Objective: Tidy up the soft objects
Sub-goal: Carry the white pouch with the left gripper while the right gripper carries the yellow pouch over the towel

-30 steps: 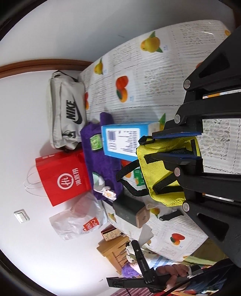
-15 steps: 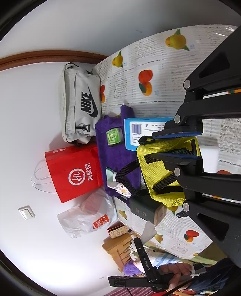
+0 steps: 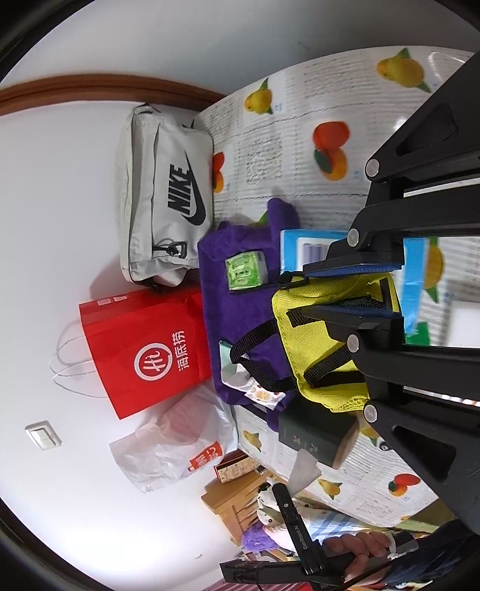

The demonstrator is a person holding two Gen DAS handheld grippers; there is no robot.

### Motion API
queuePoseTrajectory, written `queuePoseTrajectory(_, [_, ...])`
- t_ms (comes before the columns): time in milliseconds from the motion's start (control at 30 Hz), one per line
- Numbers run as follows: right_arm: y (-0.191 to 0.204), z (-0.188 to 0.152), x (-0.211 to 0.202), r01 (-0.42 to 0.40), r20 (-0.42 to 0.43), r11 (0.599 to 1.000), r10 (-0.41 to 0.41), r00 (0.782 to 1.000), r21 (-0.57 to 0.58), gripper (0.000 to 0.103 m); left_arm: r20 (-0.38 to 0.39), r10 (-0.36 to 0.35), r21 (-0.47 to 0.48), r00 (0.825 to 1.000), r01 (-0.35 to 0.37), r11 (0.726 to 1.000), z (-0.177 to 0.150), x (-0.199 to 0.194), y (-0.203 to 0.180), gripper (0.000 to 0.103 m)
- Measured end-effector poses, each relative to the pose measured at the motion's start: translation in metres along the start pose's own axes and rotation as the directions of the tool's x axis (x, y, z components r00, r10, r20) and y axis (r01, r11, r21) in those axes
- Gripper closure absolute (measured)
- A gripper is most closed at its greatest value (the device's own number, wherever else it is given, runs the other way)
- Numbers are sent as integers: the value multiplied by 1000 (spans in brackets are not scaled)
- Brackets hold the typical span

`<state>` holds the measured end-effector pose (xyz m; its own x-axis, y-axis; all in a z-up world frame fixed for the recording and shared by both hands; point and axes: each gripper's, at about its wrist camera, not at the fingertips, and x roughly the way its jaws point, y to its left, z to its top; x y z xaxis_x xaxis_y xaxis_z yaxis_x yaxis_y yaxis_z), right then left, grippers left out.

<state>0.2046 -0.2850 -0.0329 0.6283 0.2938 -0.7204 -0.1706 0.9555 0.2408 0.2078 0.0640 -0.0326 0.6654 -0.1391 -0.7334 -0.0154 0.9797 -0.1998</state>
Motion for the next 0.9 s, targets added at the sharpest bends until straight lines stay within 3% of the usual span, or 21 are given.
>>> queuePoseTrajectory(533, [-14,58,98,7,-35,1000,-7,999,8,89,-57,1,-15,998,-2,1000,39,78,-4,82])
queuePoseTrajectory(900, [-29,78,150,21,-88,1000,-20,996,14,89,-112,-40,-40,993,36,999,54,124,-11,82])
